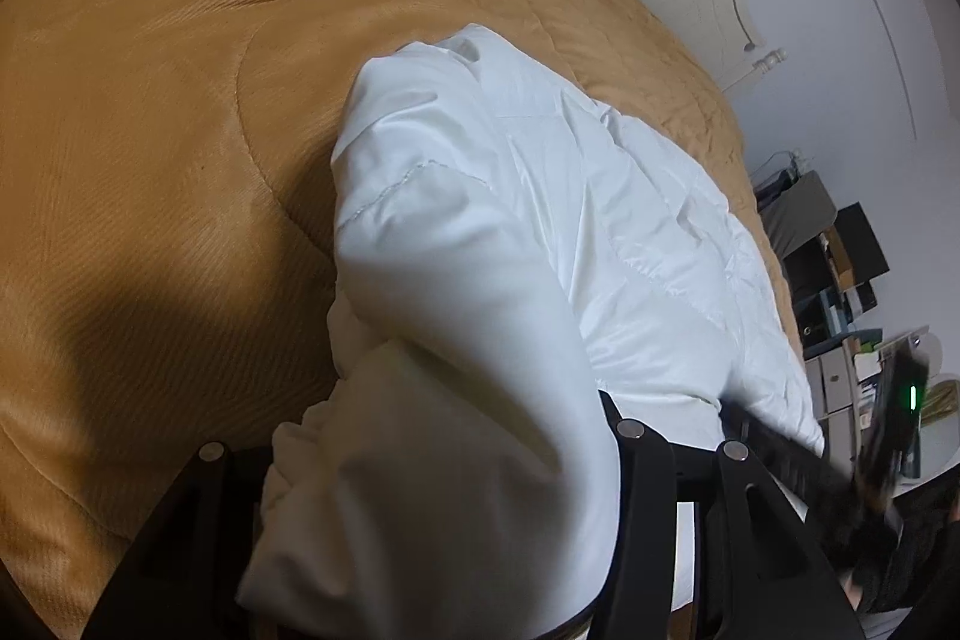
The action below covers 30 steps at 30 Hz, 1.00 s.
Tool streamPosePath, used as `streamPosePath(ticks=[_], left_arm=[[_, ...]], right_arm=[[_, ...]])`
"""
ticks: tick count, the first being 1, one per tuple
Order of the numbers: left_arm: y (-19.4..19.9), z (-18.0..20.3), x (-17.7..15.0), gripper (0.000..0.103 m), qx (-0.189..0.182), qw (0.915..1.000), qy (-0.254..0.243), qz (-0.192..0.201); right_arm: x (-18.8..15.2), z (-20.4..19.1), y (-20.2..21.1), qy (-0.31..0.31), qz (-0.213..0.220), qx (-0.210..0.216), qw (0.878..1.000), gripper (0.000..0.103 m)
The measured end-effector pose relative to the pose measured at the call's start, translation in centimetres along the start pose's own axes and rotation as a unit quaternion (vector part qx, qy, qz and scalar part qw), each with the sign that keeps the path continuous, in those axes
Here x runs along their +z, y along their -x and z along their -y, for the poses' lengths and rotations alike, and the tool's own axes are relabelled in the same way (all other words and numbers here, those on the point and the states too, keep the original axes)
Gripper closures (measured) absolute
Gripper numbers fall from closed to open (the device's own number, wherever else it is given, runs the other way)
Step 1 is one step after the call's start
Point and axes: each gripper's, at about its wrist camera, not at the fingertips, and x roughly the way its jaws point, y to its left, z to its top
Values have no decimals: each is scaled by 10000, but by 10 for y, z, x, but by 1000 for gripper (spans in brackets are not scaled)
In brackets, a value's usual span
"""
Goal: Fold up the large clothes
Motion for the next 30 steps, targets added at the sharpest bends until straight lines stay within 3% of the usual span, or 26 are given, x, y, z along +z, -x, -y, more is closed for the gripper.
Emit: streamPosePath(ticks=[5, 9, 16, 21, 27, 30], left_arm=[[-6, 10, 2, 53, 2, 9999, -89, -97], [-6, 14, 3, 53, -12, 9998, -169, -117], [2, 16, 0, 53, 110, 9992, -383, -83], [2, 20, -4, 54, 201, 9986, -491, -38], [-7, 26, -5, 53, 252, 9984, -505, -6], [-7, 30, -7, 53, 279, 9981, -548, 14]], right_arm=[[81, 17, -53, -342, -342, -400, 9980, 84], [133, 39, -95, -728, -480, -424, 9953, 103], [186, 66, -130, -1200, -643, -351, 9901, 103], [162, 59, -99, -959, -484, -154, 9941, 103], [69, 28, -36, -388, -839, 579, 9940, 103], [22, 12, -2, -15, -868, 527, 9948, 103]])
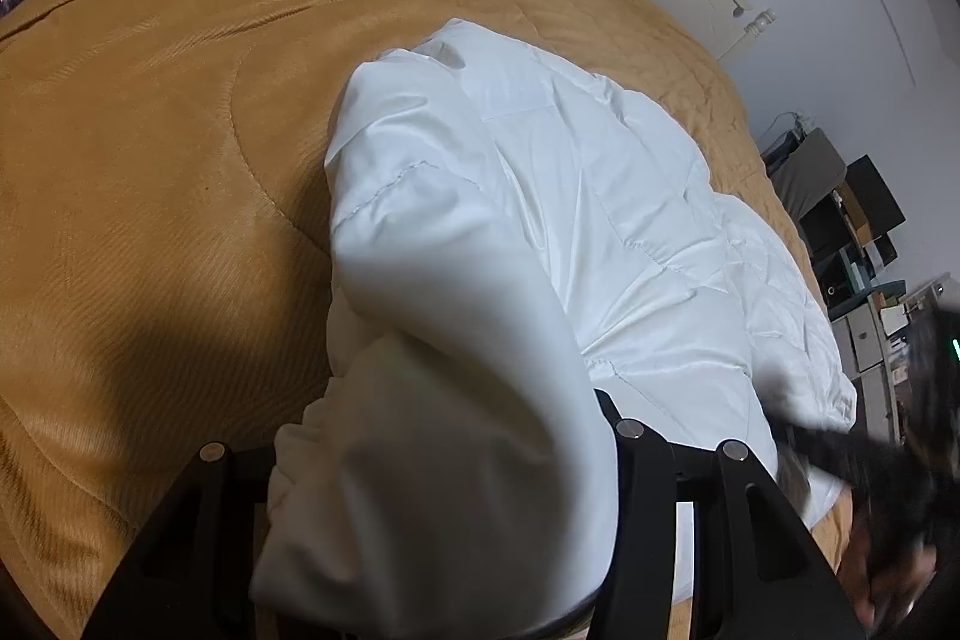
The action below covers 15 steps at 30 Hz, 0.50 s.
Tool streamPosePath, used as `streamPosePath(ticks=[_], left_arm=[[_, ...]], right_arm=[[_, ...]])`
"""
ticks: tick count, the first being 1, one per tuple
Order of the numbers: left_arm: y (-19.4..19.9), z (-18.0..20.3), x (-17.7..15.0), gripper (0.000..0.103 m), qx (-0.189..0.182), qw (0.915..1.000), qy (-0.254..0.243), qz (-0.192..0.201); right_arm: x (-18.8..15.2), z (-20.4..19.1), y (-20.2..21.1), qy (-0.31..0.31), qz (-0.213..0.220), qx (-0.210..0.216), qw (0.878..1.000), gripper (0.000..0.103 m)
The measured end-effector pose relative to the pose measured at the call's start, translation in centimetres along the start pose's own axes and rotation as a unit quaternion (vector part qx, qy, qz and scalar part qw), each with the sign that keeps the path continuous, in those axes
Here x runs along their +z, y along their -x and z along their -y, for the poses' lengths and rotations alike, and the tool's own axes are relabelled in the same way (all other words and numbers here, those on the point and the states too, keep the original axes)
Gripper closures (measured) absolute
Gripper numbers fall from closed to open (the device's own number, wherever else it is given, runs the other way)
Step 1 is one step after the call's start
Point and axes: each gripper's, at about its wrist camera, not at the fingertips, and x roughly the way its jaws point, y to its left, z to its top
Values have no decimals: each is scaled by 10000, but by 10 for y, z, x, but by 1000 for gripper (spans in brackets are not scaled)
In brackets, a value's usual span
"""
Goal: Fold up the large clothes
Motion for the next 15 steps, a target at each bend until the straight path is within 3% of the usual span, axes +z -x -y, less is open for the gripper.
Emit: streamPosePath(ticks=[3, 7, 9, 12, 15], left_arm=[[-2, 0, -1, 53, -18, 10000, 20, -16], [-3, 2, -1, 53, -27, 10000, -26, -35], [-1, 6, -1, 53, 27, 9999, -111, 10], [-2, 7, 0, 53, 61, 9999, -111, 21], [-4, 6, 1, 53, 38, 10000, -72, 3]], right_arm=[[-40, -3, 16, -8, -125, 212, 9997, 103], [-64, 13, 0, -246, -277, 362, 9987, 103], [-50, 29, -11, -533, -399, 667, 9955, 103], [0, 57, -17, -926, -288, 994, 9903, 103], [64, 62, -23, -678, 163, 425, 9967, 103]])
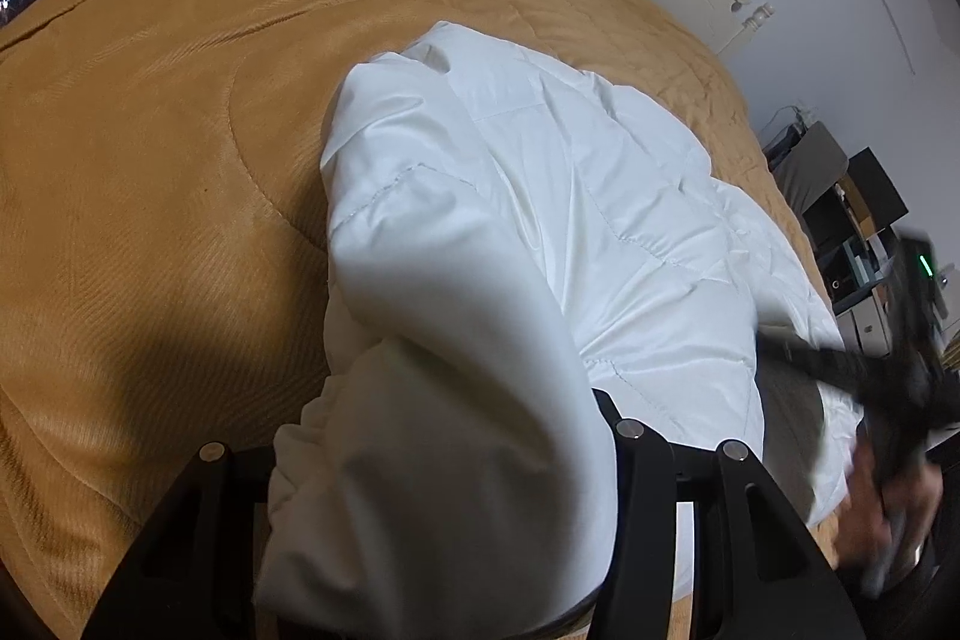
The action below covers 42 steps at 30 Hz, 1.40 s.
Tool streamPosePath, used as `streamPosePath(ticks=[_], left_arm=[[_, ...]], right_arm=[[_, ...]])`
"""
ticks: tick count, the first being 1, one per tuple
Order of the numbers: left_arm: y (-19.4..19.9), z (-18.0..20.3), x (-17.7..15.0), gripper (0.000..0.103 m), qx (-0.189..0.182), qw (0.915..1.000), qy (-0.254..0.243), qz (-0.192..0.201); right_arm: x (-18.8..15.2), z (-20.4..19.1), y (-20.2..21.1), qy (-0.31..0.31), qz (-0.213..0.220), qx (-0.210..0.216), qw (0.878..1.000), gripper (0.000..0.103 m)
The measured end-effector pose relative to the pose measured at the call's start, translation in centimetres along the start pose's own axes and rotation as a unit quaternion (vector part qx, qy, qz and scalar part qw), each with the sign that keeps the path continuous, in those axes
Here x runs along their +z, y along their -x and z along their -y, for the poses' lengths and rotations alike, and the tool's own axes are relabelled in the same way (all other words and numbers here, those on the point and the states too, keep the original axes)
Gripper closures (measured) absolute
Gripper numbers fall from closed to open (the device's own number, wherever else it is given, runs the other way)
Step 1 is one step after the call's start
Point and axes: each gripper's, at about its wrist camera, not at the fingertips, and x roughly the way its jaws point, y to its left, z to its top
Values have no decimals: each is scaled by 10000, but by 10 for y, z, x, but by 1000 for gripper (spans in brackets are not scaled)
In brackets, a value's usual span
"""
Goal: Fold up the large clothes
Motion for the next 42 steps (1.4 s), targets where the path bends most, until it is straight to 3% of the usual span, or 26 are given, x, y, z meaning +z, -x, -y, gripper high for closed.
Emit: streamPosePath(ticks=[2, 8, 12, 14, 19, 23, 25, 28, 30, 32, 34, 36, 38, 39, 40, 42], left_arm=[[-1, -1, 0, 53, -20, 10000, -7, 0], [0, -1, 0, 53, -42, 10000, -67, 26], [-1, -6, 0, 54, -111, 9999, 24, -54], [-1, -10, 0, 54, -175, 9998, 102, -77], [6, -5, 5, 55, -139, 9999, 3, 17], [20, 3, 7, 58, -266, 9996, 42, 131], [33, 20, 11, 60, -382, 9986, -140, 341], [54, 61, 17, 60, -467, 9948, -661, 610], [69, 96, 20, 61, -514, 9896, -1086, 788], [80, 128, 23, 61, -582, 9836, -1435, 921], [87, 169, 24, 61, -613, 9746, -1911, 996], [84, 218, 19, 61, -666, 9605, -2520, 974], [73, 263, 12, 60, -708, 9455, -3039, 928], [64, 282, 4, 60, -718, 9390, -3250, 868], [52, 302, -5, 60, -754, 9332, -3436, 740], [29, 333, -28, 60, -848, 9276, -3604, 503]], right_arm=[[49, 4, -25, 67, 114, -414, 9991, 103], [162, 33, -92, -536, 361, -536, 9965, 103], [189, 36, -94, -695, 305, -640, 9951, 103], [177, 30, -76, -624, 290, -606, 9958, 103], [59, -9, -6, 427, 174, -550, 9974, 100], [-15, -12, -6, 761, -115, -757, 9942, 100], [-18, 8, -21, 421, 23, -539, 9977, 100], [-5, 43, -41, -541, 138, 124, 9984, 103], [5, 50, -42, -372, 49, 290, 9989, 102], [12, 68, -31, -448, -55, 765, 9960, 102], [10, 99, -5, -925, 24, 1178, 9887, 100], [8, 136, 36, -1198, 465, 1081, 9858, 99], [2, 174, 83, -1346, 948, 758, 9834, 90], [-4, 190, 106, -1412, 1168, 512, 9817, 66], [-13, 203, 129, -1469, 1409, 271, 9787, 34], [-23, 235, 172, -1637, 1975, -291, 9661, 15]])
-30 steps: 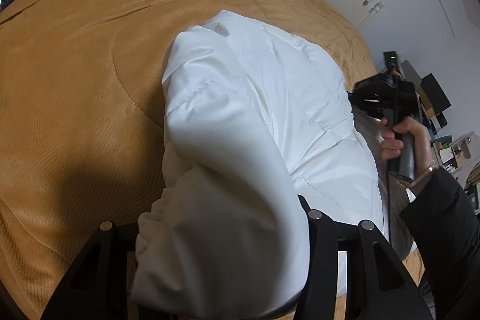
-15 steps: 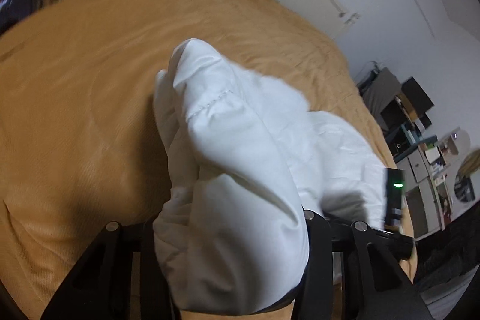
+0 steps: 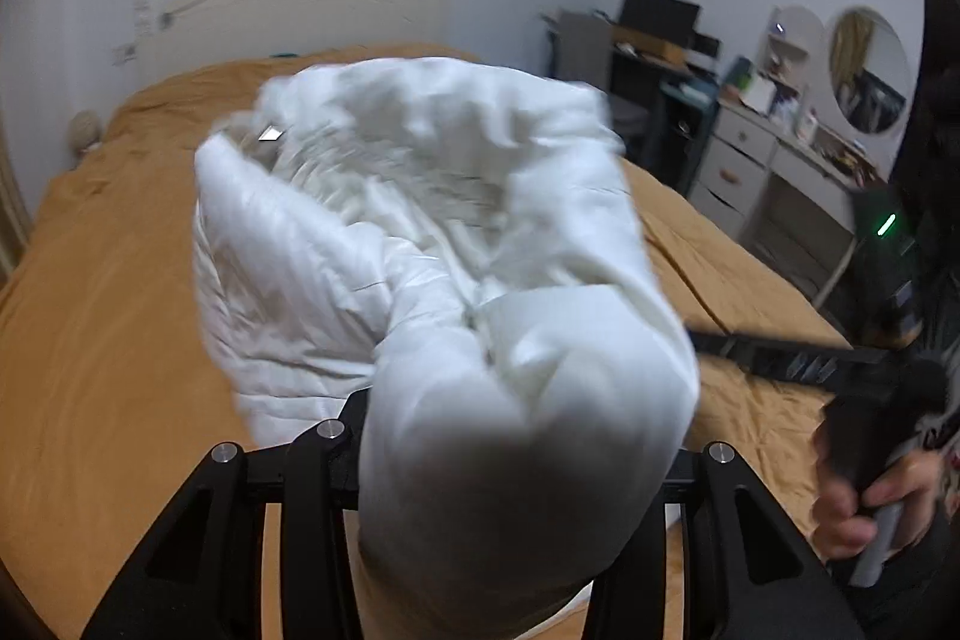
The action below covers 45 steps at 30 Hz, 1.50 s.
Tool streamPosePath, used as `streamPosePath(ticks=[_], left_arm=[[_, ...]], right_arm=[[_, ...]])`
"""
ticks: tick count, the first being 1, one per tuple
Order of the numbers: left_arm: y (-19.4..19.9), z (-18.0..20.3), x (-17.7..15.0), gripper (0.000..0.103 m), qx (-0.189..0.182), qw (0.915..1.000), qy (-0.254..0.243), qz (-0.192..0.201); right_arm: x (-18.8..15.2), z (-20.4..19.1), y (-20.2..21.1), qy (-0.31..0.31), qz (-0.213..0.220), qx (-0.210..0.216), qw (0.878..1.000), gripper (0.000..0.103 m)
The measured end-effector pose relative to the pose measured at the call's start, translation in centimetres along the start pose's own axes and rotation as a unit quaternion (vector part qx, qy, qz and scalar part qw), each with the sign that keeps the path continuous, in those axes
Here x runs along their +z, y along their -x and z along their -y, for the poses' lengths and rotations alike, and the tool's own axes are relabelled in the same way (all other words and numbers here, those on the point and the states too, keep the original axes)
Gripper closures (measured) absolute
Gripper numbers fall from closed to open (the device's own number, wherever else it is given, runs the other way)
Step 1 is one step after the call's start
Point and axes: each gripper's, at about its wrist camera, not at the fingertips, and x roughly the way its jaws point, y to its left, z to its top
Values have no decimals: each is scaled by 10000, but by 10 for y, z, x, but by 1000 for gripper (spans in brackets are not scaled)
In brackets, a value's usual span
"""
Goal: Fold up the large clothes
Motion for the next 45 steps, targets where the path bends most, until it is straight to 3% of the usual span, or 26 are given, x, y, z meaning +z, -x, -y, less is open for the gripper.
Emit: streamPosePath(ticks=[2, 5, 7, 11, 14, 16, 17, 18, 21, 24, 26, 27, 30, 31, 32, 34, 37, 39, 42, 45], left_arm=[[-35, 26, -8, 59, -206, 9994, -68, -262], [-101, 46, -34, 51, -540, 9939, 150, -953], [-118, 58, -47, 49, -548, 9939, 3, -953], [-119, 67, -55, 48, -369, 9951, -130, -911], [-117, 63, -58, 48, -459, 9945, -117, -934], [-113, 57, -59, 48, -519, 9939, -87, -968], [-113, 52, -61, 48, -571, 9932, -11, -1019], [-110, 50, -62, 48, -694, 9922, 24, -1039], [-84, 44, -68, 50, -1101, 9868, -380, -1126], [-35, 22, -78, 49, -1448, 9803, -659, -1169], [5, -5, -79, 49, -1641, 9791, -553, -1071], [23, -22, -75, 49, -1525, 9831, -412, -928], [50, -76, -47, 38, -881, 9959, 114, -181], [44, -92, -37, 28, -629, 9974, 345, -58], [34, -108, -33, 27, -510, 9969, 587, -106], [-10, -127, -29, 27, -682, 9897, 1124, -558], [-80, -126, -56, 25, -628, 9806, 1227, -1392], [-96, -117, -65, 19, -562, 9792, 1477, -1275], [-95, -113, -64, 18, -313, 9818, 1222, -1418], [-93, -109, -66, 18, -264, 9814, 1284, -1405]], right_arm=[[15, 17, 34, 32, 254, -319, 9992, 15], [60, 32, 52, 196, 148, -246, 9994, 15], [82, 15, 51, 586, -48, -157, 9981, 15], [109, -51, -2, 1558, -924, -279, 9831, 15], [106, -83, -44, 1766, -1648, 109, 9703, 19], [102, -100, -73, 1847, -2075, 265, 9603, 35], [100, -104, -93, 1867, -2345, 51, 9540, 46], [85, -105, -102, 1880, -2625, -253, 9461, 72], [83, -81, -134, 1531, -3117, -523, 9363, 76], [78, -62, -148, 1419, -3247, -561, 9334, 78], [76, -54, -149, 1418, -3215, -652, 9340, 79], [75, -50, -149, 1403, -3194, -654, 9349, 79], [72, -34, -147, 1235, -3165, -608, 9386, 78], [68, -29, -143, 1199, -3146, -588, 9398, 76], [67, -26, -140, 1181, -3107, -587, 9413, 76], [60, -22, -131, 1314, -2980, -624, 9434, 71], [42, -17, -113, 1545, -2702, -759, 9473, 62], [36, -21, -102, 1662, -2495, -899, 9498, 58], [31, -33, -63, 1870, -2071, -1120, 9537, 57], [30, -51, -2, 1942, -1280, -970, 9677, 57]])
